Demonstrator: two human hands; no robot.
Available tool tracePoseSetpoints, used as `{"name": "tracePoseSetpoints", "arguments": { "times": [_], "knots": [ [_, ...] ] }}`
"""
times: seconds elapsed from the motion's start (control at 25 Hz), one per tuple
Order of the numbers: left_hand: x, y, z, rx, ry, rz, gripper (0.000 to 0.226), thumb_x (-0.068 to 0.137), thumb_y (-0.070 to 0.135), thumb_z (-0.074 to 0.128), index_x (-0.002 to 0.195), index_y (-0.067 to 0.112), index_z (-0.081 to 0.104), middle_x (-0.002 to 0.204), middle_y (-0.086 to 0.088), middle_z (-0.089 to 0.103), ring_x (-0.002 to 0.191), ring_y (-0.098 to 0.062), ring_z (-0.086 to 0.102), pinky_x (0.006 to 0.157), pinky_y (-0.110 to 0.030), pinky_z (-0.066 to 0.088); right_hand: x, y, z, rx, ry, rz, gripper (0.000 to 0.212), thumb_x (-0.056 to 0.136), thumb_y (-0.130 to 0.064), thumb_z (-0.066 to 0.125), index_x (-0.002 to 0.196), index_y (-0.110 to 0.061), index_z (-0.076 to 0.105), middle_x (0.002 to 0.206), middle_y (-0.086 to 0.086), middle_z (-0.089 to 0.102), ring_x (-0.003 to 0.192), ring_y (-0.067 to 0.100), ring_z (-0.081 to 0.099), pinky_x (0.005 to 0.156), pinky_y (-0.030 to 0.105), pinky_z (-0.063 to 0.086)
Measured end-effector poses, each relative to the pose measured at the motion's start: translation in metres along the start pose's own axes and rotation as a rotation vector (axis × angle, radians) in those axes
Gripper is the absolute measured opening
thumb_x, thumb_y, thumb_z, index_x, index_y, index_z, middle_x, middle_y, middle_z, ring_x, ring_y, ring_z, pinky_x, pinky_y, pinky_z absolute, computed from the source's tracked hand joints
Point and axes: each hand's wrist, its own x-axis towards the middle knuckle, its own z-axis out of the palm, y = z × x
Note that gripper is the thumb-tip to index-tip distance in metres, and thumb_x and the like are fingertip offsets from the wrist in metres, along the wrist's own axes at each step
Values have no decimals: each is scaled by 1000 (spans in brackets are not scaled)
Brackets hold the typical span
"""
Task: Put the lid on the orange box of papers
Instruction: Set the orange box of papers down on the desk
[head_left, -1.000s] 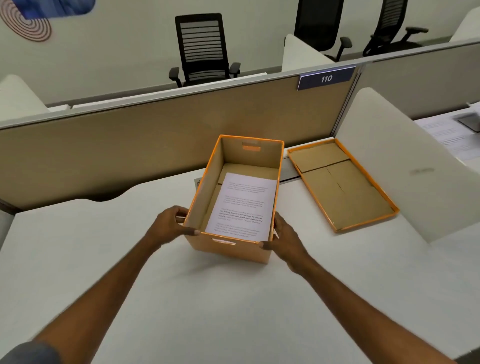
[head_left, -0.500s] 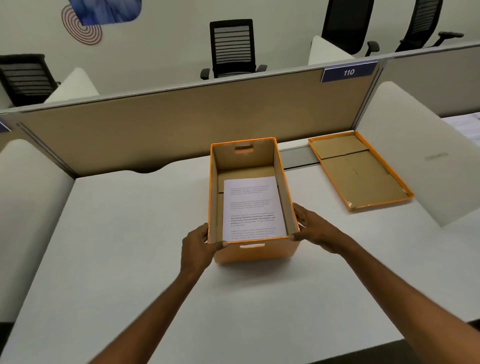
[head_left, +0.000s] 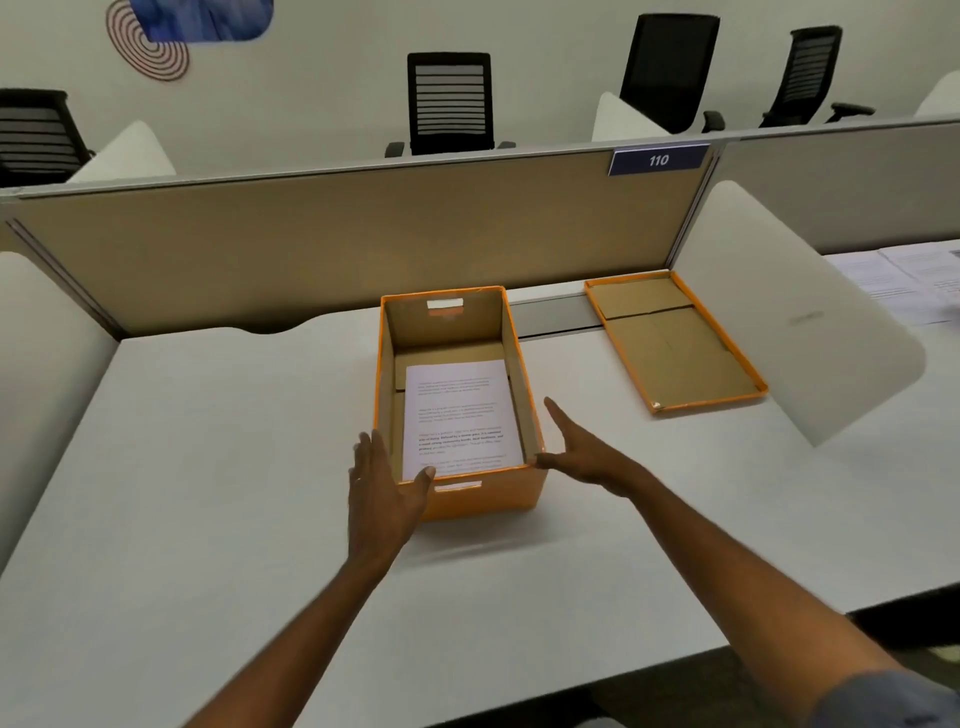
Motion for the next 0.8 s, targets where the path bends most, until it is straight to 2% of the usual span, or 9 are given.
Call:
{"name": "tracePoseSetpoints", "arguments": {
  "times": [0.12,0.2,0.32,0.44,0.6,0.8],
  "knots": [
    [-4,35,27,4,123,294,86,92,44,65,160,21,18,170,-1,20,158,-18,15,125,-40,22,3,32,-23,-245,135,-94,93,101,-40,60,165,-16,-3,174,5,-6,161,26,-5,131,49,8],
    [0,72,55,11,100,449,82,94,45,62,160,22,19,170,2,18,158,-13,9,125,-40,20,4,62,-53,-379,222,-109,85,104,-40,53,164,-13,-1,174,8,-6,161,28,-7,130,51,7],
    [12,135,112,-14,37,554,80,95,46,58,161,21,19,171,4,15,158,-9,5,125,-36,19,10,115,-110,-477,325,-87,80,105,-40,51,164,-9,7,174,11,0,161,31,-2,130,50,11],
    [24,185,173,-5,-66,562,85,97,49,54,162,19,9,172,3,3,158,-10,-5,127,-34,13,15,161,-167,-492,402,-33,77,104,-36,54,163,-7,14,173,13,6,161,33,2,129,51,14],
    [47,235,256,92,-257,415,99,94,63,46,161,16,-9,170,-1,-21,155,-18,-24,128,-39,2,27,216,-236,-522,433,79,76,105,-36,52,163,-4,14,173,17,6,161,36,3,129,50,15],
    [84,274,326,133,-409,242,98,94,58,52,161,9,1,171,-9,-12,158,-27,-13,127,-43,3,45,268,-295,-496,397,177,73,106,-35,48,162,-1,15,172,21,5,160,39,4,128,50,17]
  ]
}}
